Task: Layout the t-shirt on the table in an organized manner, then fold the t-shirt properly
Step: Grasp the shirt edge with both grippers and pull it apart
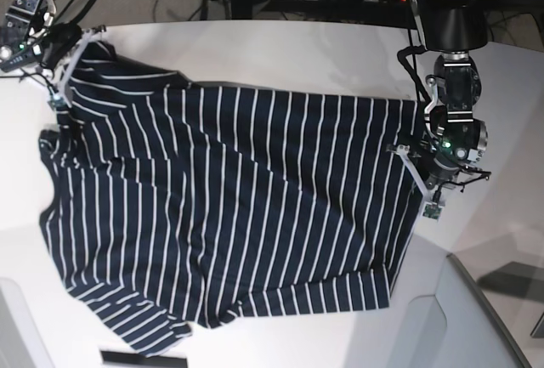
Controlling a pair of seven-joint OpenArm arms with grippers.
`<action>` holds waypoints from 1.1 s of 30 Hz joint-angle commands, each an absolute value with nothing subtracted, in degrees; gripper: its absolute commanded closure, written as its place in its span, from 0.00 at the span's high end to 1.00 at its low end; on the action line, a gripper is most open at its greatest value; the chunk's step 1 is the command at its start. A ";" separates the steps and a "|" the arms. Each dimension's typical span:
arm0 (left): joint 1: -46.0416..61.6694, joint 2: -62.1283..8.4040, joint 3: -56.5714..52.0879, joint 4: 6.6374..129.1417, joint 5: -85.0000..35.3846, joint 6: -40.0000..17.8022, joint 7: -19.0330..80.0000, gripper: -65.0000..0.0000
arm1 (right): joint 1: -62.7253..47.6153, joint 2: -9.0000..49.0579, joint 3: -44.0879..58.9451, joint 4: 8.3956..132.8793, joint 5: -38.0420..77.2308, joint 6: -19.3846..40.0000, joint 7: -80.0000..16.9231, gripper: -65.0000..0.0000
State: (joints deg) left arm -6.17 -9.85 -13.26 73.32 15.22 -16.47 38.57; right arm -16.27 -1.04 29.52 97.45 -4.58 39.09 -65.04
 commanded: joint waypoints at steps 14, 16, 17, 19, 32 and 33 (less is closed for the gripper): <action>-9.98 -7.52 -12.88 72.92 15.60 -16.04 37.93 0.00 | -15.08 -2.51 33.01 99.12 -4.88 40.00 -76.79 0.26; -11.30 -7.43 -12.88 71.52 15.52 -16.04 37.85 0.00 | -15.16 -2.51 33.19 101.14 -4.88 40.00 -77.05 0.42; -11.74 -7.34 -12.97 70.73 15.43 -16.04 37.76 0.00 | -15.34 -2.51 33.27 102.90 -4.88 40.00 -77.05 0.49; -12.97 -7.34 -13.14 68.97 14.90 -16.04 37.58 0.00 | -15.43 -2.59 33.45 106.86 -5.14 40.00 -76.79 0.56; -15.43 -6.90 -12.88 50.59 15.25 -4.97 20.53 0.00 | 3.03 7.87 38.29 78.46 -5.23 40.00 -44.53 0.56; -15.43 -7.25 -12.88 50.33 15.16 -4.35 19.91 0.00 | 5.05 9.10 38.29 73.98 -5.23 40.00 -43.12 0.55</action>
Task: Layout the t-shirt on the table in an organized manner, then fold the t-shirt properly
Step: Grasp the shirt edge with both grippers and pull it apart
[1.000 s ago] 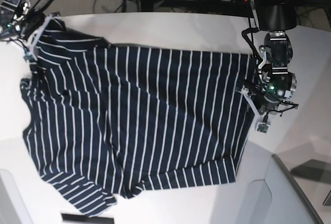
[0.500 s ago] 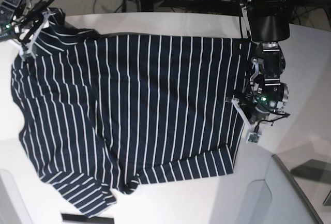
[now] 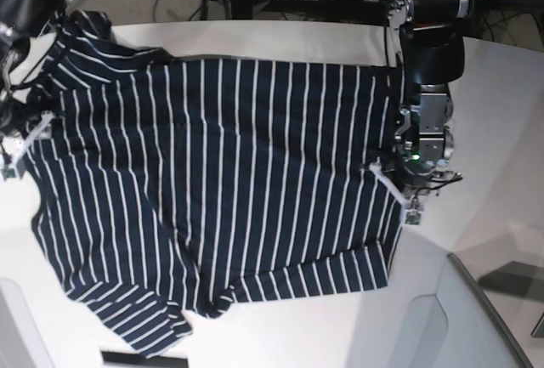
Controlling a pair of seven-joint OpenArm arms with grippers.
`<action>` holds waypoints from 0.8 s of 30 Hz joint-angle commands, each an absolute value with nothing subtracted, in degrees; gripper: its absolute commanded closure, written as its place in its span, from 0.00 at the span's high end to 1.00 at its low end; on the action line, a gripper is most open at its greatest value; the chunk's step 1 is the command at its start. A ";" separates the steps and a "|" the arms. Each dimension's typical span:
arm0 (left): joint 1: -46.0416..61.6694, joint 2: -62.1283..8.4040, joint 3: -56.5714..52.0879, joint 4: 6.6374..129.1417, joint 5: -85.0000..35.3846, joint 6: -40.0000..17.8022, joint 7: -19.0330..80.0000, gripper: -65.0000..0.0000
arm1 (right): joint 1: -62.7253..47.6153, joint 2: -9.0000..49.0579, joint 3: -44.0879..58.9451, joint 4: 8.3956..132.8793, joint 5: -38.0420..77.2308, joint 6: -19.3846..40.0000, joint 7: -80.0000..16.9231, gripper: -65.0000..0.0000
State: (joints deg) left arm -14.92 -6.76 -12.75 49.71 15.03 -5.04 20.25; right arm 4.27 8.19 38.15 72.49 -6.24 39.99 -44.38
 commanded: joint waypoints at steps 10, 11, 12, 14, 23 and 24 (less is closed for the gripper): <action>-15.60 -8.75 -13.49 49.98 15.34 -3.30 19.21 0.00 | 17.63 18.42 38.29 39.43 -5.23 40.00 -29.93 0.02; -16.22 -8.75 -13.49 50.07 15.43 -3.30 19.21 0.00 | 17.71 18.59 38.29 38.81 -5.23 38.73 -28.35 0.02; -16.57 -8.75 -13.49 49.98 15.52 -3.30 19.21 0.00 | 17.71 18.68 38.29 38.64 -5.23 36.09 -27.12 0.02; -17.01 -9.19 -13.32 49.89 15.52 -3.30 19.21 0.00 | 17.71 18.68 38.20 38.55 -5.23 33.54 -26.15 0.02; -20.44 -9.27 -13.58 50.33 14.90 -3.47 19.56 0.00 | 14.99 15.52 35.21 50.59 -4.88 38.29 -30.11 0.02; -20.70 -9.36 -13.58 50.77 14.64 -3.65 19.65 0.00 | 13.85 14.37 35.21 55.16 -4.88 39.69 -30.90 0.02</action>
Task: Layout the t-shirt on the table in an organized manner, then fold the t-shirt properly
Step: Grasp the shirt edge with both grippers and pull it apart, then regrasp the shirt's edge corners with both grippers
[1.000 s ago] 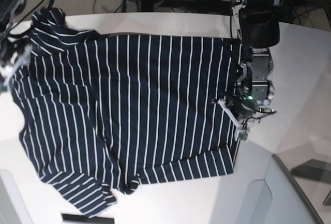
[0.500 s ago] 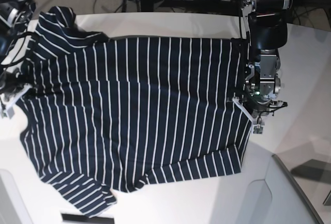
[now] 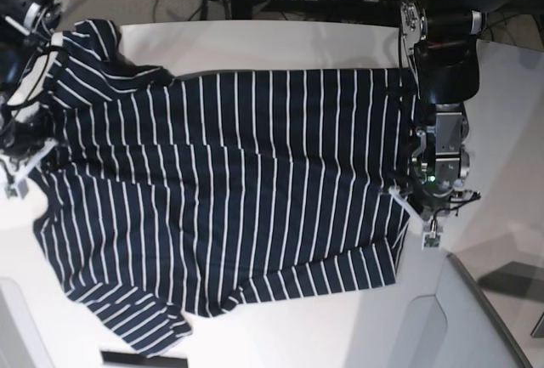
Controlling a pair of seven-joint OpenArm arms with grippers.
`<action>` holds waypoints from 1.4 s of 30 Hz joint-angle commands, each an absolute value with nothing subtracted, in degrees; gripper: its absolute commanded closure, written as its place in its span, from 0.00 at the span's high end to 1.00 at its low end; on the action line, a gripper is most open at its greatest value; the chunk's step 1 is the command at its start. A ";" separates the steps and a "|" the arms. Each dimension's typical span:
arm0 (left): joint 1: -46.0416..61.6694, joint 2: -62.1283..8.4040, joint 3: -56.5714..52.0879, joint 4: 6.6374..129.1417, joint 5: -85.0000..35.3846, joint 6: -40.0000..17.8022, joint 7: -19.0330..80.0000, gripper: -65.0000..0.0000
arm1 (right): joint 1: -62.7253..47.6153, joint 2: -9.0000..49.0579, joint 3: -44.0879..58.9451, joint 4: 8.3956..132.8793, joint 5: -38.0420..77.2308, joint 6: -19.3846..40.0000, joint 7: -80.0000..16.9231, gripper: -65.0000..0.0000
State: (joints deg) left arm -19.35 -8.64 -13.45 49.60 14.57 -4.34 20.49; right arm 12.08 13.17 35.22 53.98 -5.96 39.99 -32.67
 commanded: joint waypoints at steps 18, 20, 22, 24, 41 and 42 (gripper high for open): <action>17.36 -12.26 -34.07 87.87 -19.47 -20.70 39.60 0.30 | 0.40 5.14 46.37 89.27 2.42 40.00 -41.45 0.81; 19.56 -12.35 -35.74 88.22 -22.20 -20.79 39.60 0.56 | 0.13 5.93 46.37 87.25 3.47 40.00 -41.80 0.80; 21.49 -12.35 -37.14 88.57 -24.84 -20.88 39.60 0.74 | 0.13 6.02 47.08 86.55 3.56 40.00 -41.71 0.80; 22.73 -12.26 -38.46 88.40 -28.18 -20.88 39.60 0.79 | -0.40 5.93 48.04 86.81 3.56 40.00 -42.07 0.80; 21.05 -7.87 -33.45 82.95 -37.85 -23.52 39.43 0.79 | -10.42 4.44 51.82 84.70 12.97 40.00 -46.90 0.81; 21.14 -7.69 -32.57 82.95 -37.76 -23.52 39.43 0.79 | -10.42 4.44 51.82 84.70 12.97 40.00 -46.90 0.81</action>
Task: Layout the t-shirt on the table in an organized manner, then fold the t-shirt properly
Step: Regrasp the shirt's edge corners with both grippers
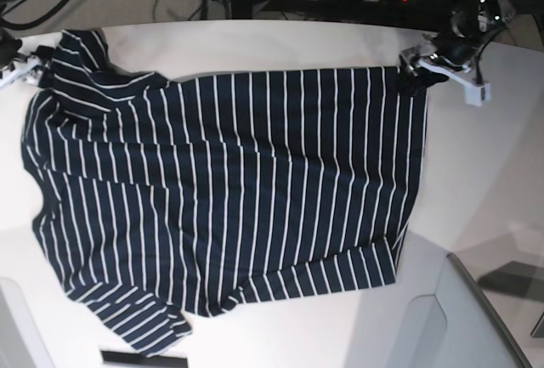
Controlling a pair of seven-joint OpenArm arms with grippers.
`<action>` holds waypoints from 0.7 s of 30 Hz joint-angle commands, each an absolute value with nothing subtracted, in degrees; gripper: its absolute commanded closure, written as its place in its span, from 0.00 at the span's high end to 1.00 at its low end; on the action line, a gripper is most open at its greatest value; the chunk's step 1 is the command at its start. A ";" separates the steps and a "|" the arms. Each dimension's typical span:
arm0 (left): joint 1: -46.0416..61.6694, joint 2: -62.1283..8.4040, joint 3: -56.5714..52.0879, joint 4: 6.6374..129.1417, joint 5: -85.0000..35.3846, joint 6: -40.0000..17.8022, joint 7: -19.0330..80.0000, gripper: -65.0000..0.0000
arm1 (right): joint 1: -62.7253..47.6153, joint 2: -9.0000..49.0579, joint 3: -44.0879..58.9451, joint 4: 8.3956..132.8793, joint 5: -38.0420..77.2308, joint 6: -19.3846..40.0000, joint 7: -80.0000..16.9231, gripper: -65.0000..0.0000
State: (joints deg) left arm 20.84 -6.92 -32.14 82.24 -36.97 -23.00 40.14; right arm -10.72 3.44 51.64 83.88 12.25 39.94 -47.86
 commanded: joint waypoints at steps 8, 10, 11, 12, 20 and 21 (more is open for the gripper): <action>21.41 -6.29 -32.48 79.16 -37.76 -23.43 39.43 0.79 | -11.56 4.26 51.82 84.70 12.97 40.00 -46.99 0.81; 21.76 -6.29 -32.57 79.08 -37.76 -23.43 39.34 0.79 | -11.74 4.26 51.82 84.70 12.97 40.00 -46.99 0.81; 22.20 -6.29 -32.66 79.08 -37.76 -23.34 39.25 0.79 | -12.09 4.26 51.82 84.70 12.97 40.00 -46.99 0.81; 22.37 -6.29 -33.54 79.08 -37.76 -23.34 38.90 0.79 | -12.53 4.26 51.82 84.70 12.97 40.00 -46.90 0.81; 20.26 -6.11 -34.33 73.01 -37.76 -23.34 35.82 0.79 | -12.97 4.09 52.18 84.53 13.05 40.00 -46.90 0.81; 20.09 -6.11 -33.19 72.04 -37.76 -23.34 35.74 0.79 | -12.97 3.82 52.18 84.53 13.05 40.00 -46.90 0.81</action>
